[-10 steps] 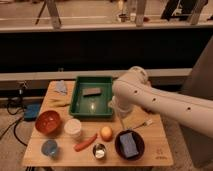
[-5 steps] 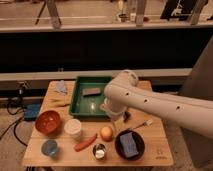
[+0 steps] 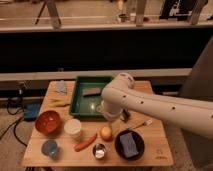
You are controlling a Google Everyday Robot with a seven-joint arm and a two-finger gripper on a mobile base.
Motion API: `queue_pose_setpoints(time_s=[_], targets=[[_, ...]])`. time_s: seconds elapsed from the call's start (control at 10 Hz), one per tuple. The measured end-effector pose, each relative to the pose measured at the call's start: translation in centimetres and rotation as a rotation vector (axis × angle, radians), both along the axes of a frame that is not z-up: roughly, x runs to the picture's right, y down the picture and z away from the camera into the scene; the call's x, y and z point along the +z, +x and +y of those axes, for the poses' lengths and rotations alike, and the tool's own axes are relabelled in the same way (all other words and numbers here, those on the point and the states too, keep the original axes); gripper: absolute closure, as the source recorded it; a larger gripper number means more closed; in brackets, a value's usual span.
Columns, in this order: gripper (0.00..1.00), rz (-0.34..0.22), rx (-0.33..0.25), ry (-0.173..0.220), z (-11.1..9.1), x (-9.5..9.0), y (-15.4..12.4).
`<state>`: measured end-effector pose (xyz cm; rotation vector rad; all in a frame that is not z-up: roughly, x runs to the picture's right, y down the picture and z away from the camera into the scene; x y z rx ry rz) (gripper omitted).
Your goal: Place apple in plastic cup
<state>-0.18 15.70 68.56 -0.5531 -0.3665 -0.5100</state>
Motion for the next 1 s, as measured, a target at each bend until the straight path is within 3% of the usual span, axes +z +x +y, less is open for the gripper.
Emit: queue_pose_setpoints(time_s=[0.3,0.5,1.0], targets=[[0.20,-0.018,-0.023,-0.006,0.3,0.4,-0.3],[0.20,-0.077,-0.133,-0.008,0.4,1.0,-0.5],[0.20,-0.320,-0.366,-0.012,1.8,3.7,-0.3]])
